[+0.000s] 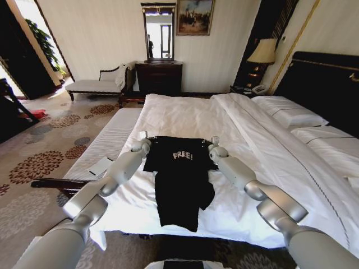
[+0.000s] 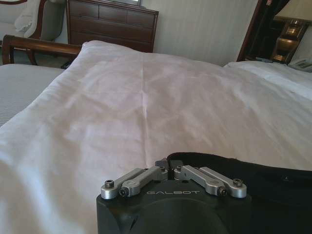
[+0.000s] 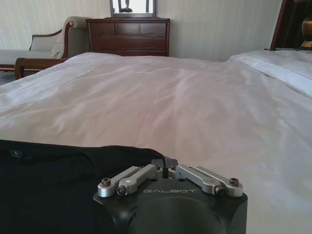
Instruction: Fold the clothes on the bed.
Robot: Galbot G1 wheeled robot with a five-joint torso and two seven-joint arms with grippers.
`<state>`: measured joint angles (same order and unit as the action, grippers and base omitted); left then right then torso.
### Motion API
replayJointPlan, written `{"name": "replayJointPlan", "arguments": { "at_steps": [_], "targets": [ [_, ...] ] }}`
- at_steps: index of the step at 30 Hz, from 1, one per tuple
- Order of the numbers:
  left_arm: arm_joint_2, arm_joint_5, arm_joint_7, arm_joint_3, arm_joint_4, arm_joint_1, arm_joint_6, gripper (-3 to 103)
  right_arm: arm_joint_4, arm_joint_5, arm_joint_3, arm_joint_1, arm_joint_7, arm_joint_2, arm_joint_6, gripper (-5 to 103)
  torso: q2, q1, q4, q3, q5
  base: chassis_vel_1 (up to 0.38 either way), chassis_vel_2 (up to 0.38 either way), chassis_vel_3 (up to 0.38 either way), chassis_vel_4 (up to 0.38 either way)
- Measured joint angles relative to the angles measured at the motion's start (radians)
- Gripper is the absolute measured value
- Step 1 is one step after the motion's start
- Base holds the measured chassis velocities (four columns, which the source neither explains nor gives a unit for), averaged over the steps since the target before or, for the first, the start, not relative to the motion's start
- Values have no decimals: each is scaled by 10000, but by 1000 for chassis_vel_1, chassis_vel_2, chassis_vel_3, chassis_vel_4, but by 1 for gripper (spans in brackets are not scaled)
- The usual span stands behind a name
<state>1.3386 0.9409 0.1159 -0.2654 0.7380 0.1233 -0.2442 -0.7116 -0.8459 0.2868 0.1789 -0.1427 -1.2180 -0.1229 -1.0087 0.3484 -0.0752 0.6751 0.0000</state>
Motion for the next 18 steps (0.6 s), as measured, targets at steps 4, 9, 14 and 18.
{"name": "replayJointPlan", "arguments": {
  "at_steps": [4,9,14,18],
  "targets": [
    [485,-339,-184,183,-894,-299,176,0,817,201,-98,-261,135,-501,284,0,0,0,1,0,0,0,0,0,0],
    [951,-569,-242,562,-1696,-600,334,0,1359,362,-230,-477,201,-806,538,0,0,0,0,-1,-1,0,0,0,0],
    [1109,-674,-345,675,-2199,-860,382,0,1674,485,-336,-606,204,-946,661,0,0,-1,-1,0,0,0,0,0,0],
    [1201,-782,-482,674,-2529,-1029,440,0,2030,593,-433,-748,289,-1072,818,0,0,-1,1,-1,-1,0,0,0,0]
  ]
}}
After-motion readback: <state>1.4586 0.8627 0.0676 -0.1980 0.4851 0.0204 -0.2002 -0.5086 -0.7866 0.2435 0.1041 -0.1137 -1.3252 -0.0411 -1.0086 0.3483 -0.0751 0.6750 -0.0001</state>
